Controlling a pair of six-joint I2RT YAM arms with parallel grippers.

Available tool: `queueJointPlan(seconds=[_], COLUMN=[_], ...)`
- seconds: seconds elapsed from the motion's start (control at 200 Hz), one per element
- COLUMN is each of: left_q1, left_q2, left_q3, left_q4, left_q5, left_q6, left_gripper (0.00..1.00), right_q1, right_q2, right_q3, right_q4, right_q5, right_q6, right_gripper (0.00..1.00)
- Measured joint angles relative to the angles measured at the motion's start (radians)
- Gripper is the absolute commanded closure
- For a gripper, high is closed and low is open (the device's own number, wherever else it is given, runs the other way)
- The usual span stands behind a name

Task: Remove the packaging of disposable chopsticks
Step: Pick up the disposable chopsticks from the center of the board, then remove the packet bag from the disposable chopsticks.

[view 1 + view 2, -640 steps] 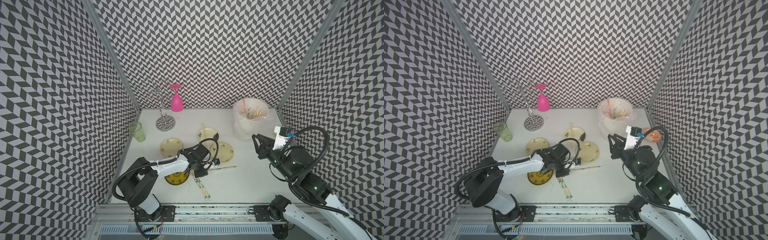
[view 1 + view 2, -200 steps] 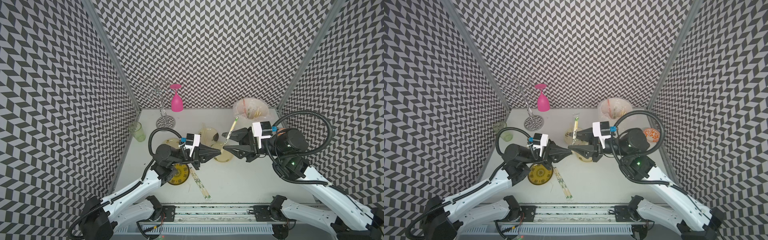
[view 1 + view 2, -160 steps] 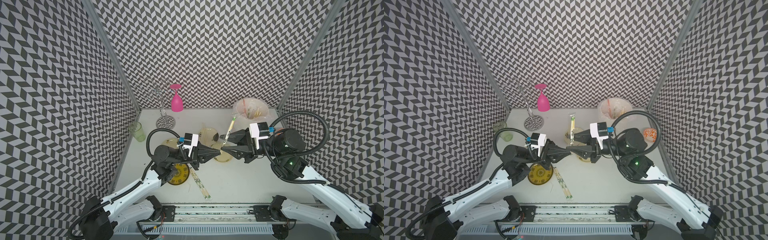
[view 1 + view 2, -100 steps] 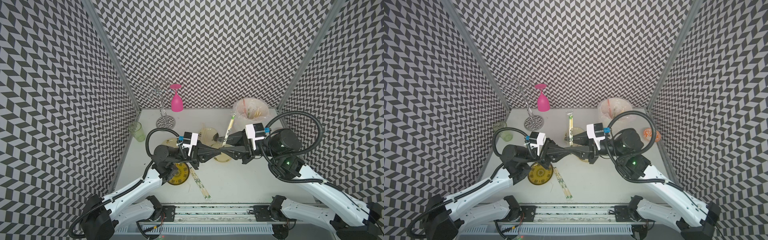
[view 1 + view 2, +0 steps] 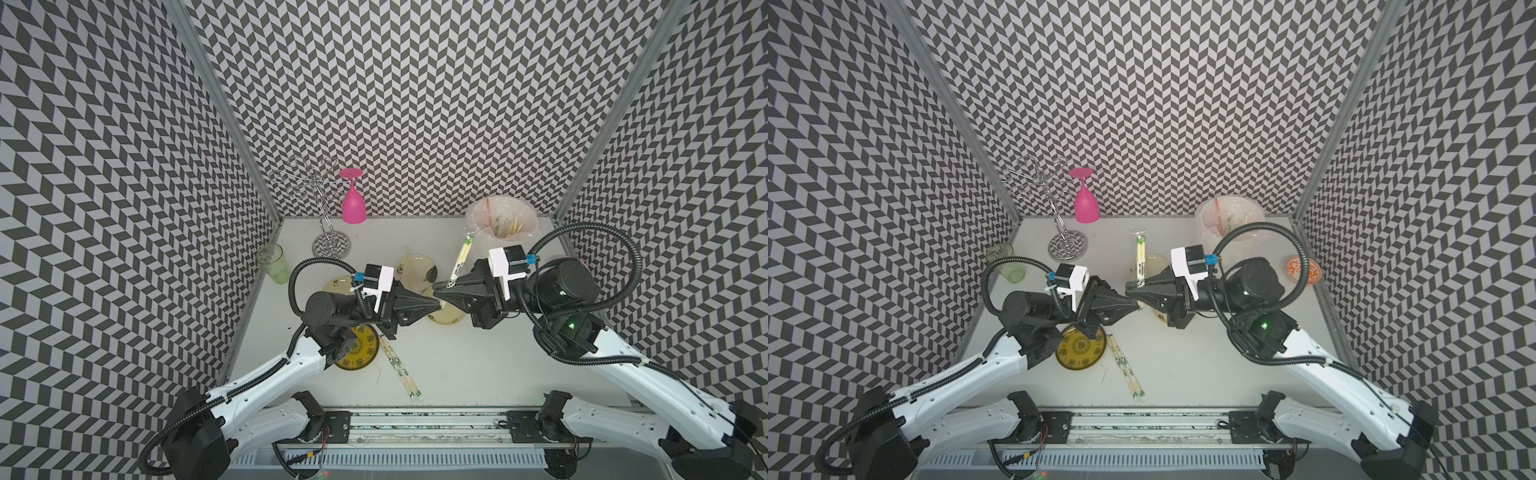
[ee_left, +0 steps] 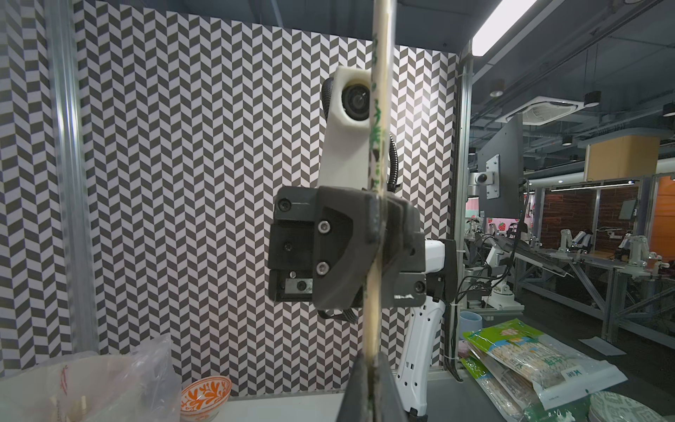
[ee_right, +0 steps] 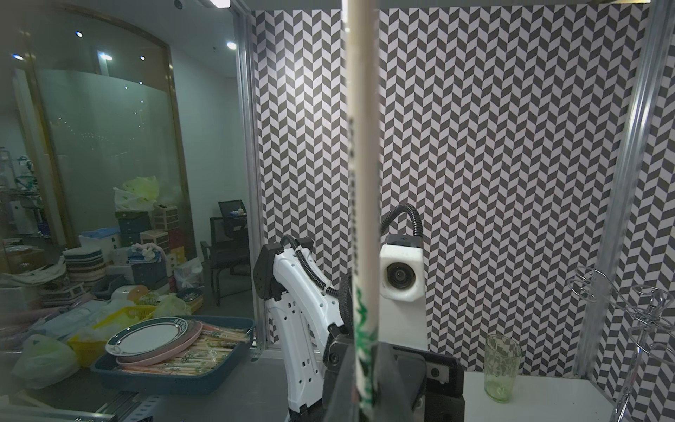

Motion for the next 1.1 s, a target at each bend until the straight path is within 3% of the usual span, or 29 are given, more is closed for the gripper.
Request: queueJointPlan(seconds=[0.045, 0.085, 0.23, 0.411, 0.586, 0.746, 0.866, 1.016, 1.096], left_q1=[0.001, 0.002, 0.007, 0.017, 0.019, 0.019, 0.025, 0.032, 0.040], left_q2=[-0.003, -0.013, -0.075, -0.084, -0.048, 0.035, 0.120, 0.160, 0.161], left_q3=[0.000, 0.000, 0.056, 0.326, 0.501, 0.599, 0.668, 0.684, 0.684], left_q4=[-0.006, -0.030, -0.271, -0.646, -0.777, -0.821, -0.852, -0.863, -0.859], left_q5=[-0.005, -0.014, -0.063, -0.143, -0.145, -0.121, -0.068, -0.016, 0.007], left_q6=[0.005, 0.024, 0.171, 0.366, 0.425, 0.414, 0.378, 0.335, 0.315], left_gripper=[0.16, 0.08, 0.04, 0.04, 0.10, 0.23, 0.35, 0.60, 0.63], right_q1=[0.000, 0.000, 0.000, 0.000, 0.000, 0.000, 0.000, 0.000, 0.000], right_q2=[-0.005, -0.013, -0.042, -0.073, -0.117, -0.149, -0.158, -0.174, -0.177], right_q3=[-0.002, -0.002, 0.015, 0.019, -0.057, -0.111, -0.113, -0.114, -0.114], right_q4=[-0.005, -0.021, -0.122, -0.274, -0.369, -0.430, -0.462, -0.476, -0.481], right_q5=[0.030, 0.067, 0.218, 0.325, 0.329, 0.289, 0.263, 0.237, 0.230], right_q6=[-0.001, -0.007, -0.040, -0.083, -0.088, -0.086, -0.087, -0.092, -0.095], right_gripper=[1.00, 1.00, 1.00, 1.00, 1.00, 1.00, 1.00, 1.00, 1.00])
